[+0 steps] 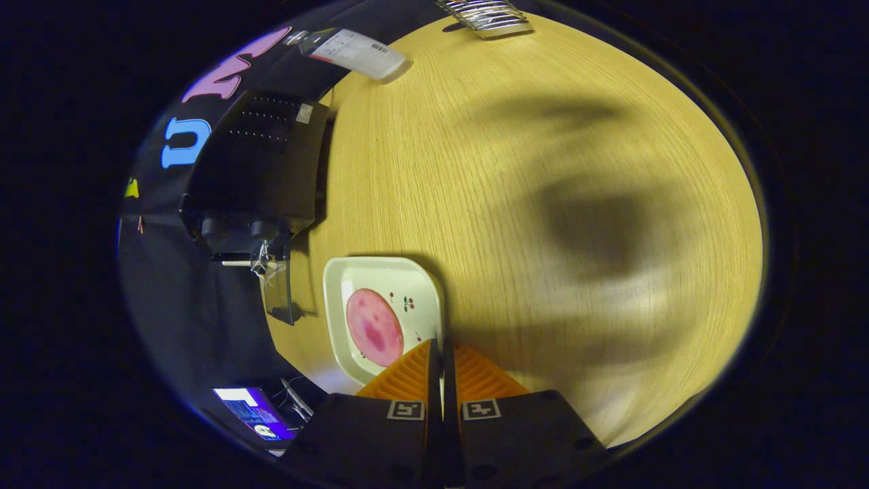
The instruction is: Open the toaster oven, put the food inside, and close the toaster oven door.
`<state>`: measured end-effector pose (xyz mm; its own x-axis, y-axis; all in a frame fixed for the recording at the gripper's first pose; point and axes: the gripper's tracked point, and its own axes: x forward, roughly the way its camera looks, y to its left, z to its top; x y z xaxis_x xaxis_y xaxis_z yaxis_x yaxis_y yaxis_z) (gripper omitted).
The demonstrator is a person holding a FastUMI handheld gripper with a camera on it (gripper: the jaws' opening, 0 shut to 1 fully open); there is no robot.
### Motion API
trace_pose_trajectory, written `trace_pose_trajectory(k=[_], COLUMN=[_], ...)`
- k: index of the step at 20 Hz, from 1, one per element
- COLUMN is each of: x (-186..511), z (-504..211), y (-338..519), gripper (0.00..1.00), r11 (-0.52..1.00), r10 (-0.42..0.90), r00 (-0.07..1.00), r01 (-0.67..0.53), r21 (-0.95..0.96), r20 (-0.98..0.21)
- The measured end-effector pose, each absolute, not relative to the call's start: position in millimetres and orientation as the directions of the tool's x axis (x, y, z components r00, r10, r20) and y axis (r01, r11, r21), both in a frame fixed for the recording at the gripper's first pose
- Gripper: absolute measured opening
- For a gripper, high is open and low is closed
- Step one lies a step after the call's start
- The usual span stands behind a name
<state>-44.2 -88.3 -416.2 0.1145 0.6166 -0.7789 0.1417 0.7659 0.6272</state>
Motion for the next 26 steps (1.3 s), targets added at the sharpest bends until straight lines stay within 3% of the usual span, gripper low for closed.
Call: trace_pose_trajectory(k=[10, 16, 26], x=[-32.7, -27.0, -50.7], z=[-403.6, -398.8, -351.1], y=[-85.1, -81.0, 33.0], gripper=[0.05, 0.05, 0.05], r11=[0.656, 0.665, 0.565], r10=[0.719, 0.685, 0.682], r00=[0.210, 0.258, 0.376], r01=[0.110, 0.160, 0.275], r21=[0.746, 0.730, 0.778], r20=[-0.663, -0.681, -0.628])
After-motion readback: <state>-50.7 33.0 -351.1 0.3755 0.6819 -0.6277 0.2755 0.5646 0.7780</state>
